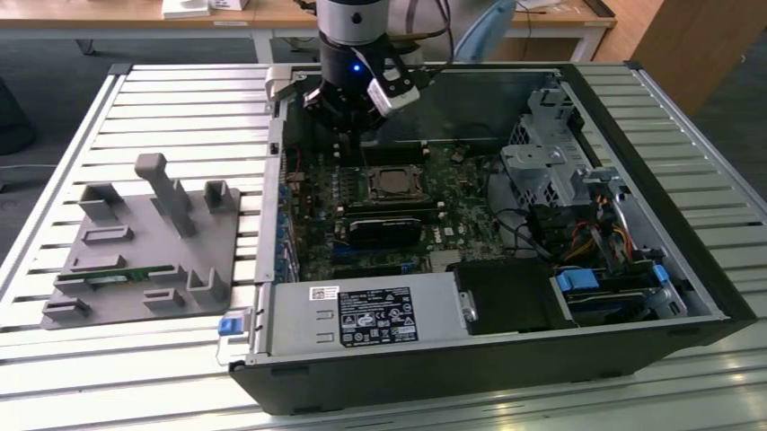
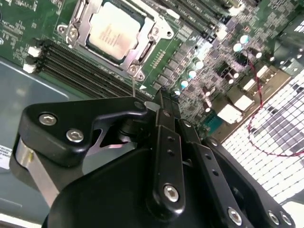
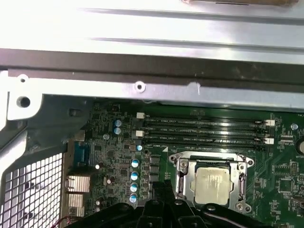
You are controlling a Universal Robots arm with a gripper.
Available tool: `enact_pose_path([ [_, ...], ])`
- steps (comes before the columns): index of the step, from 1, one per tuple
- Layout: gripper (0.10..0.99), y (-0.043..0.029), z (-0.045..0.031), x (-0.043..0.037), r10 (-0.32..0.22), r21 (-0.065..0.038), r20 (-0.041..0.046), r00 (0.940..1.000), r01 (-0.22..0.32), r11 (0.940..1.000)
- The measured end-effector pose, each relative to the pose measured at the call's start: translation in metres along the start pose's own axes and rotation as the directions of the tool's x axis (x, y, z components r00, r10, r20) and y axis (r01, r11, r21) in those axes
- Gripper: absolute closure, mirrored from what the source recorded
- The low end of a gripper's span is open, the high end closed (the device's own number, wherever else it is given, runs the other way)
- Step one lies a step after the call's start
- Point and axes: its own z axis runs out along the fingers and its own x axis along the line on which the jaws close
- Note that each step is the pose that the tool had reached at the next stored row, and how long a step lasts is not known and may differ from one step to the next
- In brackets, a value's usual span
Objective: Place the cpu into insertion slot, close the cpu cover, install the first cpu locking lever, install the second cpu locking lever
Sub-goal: 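Install the first cpu locking lever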
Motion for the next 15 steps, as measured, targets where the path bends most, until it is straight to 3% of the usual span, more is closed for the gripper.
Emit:
enact_pose_path([
  [9, 0.980, 0.0112, 0.0013, -0.0004, 0.000, 0.000, -0.0001, 1.0000, 0.000, 1.0000],
  [15, 0.980, 0.0143, 0.0025, -0.0025, 0.000, 0.000, -0.0001, 1.0000, 0.000, 1.0000],
])
